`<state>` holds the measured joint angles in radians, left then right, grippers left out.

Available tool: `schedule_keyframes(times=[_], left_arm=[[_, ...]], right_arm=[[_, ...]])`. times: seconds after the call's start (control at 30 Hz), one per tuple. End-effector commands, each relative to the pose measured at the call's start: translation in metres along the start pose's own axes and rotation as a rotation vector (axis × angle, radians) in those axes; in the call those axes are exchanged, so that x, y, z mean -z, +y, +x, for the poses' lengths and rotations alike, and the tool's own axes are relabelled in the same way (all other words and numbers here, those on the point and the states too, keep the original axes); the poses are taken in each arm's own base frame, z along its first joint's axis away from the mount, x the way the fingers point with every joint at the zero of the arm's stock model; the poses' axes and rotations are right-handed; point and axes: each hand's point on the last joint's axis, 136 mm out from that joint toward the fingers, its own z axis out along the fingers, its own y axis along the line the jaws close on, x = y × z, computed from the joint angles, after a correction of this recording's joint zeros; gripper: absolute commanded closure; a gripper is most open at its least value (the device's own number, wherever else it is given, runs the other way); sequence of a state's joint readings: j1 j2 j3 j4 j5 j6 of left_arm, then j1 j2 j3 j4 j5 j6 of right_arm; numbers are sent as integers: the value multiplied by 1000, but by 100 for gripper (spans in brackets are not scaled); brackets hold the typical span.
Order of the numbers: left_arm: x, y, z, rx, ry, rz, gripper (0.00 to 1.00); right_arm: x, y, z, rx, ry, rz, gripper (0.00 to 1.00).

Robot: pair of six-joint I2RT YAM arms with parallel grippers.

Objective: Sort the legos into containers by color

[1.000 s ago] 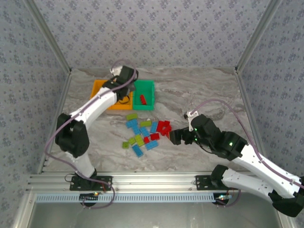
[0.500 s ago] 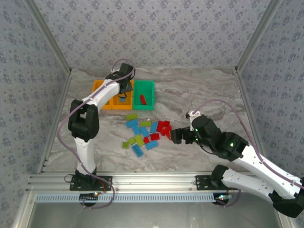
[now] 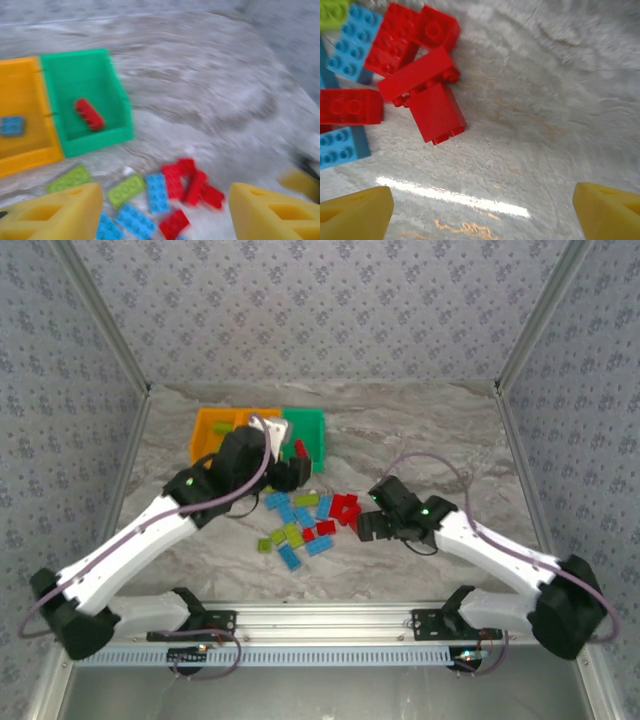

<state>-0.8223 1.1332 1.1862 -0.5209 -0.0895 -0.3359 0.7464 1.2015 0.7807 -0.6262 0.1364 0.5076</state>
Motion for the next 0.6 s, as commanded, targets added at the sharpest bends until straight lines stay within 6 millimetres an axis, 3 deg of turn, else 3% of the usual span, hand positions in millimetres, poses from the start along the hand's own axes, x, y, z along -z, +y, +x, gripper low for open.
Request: schedule_keyframes(times=[0.0,0.07,0.2,0.37,0.57], left_arm=[[22,-32,64,-336,140,234,25],[37,-37,95,-422,166,329,17],[57,-21,130,-514,175,339,12],[67,-28,145,-581,168,423,1],[64,-26,148,-601,187,423,1]], right_arm=[[-21,27,-8,94,5,-88,10],[-35,34,-8,121,3,-113,13],[-57,36,-10,141,7,-122,22],[-78,34,-3,167,35,-99,33],[-77,27,-3,173,-1,-49,56]])
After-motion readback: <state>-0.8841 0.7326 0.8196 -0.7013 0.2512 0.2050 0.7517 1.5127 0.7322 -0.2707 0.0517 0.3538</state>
